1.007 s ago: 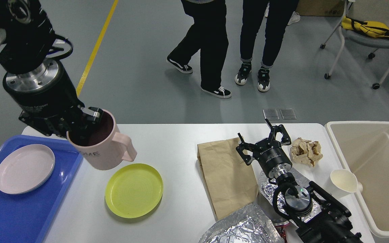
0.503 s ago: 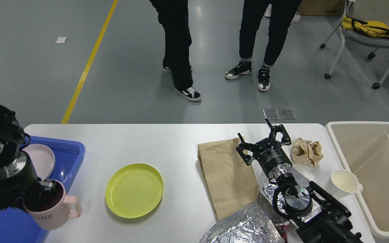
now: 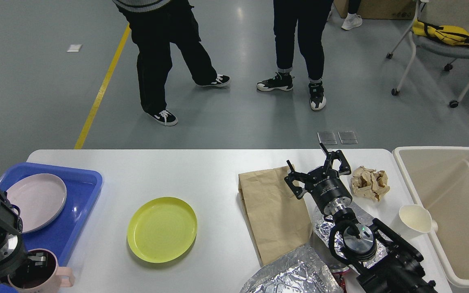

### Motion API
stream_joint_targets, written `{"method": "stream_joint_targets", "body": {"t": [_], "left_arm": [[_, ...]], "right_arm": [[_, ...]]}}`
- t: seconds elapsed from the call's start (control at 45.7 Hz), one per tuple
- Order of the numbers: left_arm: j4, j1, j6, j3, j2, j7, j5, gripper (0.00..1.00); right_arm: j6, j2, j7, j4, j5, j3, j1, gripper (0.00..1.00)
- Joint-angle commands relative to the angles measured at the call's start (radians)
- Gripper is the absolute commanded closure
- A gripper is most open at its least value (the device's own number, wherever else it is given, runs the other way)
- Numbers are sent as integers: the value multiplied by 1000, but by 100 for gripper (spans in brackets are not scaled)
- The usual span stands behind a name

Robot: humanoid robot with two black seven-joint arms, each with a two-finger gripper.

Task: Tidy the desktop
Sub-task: 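Lower the pink mug onto the blue tray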

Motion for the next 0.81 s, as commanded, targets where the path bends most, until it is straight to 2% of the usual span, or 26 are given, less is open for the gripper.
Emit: {"method": "stream_joint_targets", "body": {"t": [0.0,0.175,0.46,0.788], "left_arm": [[32,1,4,40,10,-19,1,99],[73,38,13,72,18,-22,1,98],[107,151,131,74,15,-34,1,96],[174,170,134,90,18,-33,0,95]], "right_arm": [[0,0,0,0,0,0,0,0],[0,0,0,0,0,0,0,0],[0,0,0,0,0,0,0,0],[0,0,0,0,0,0,0,0]]}}
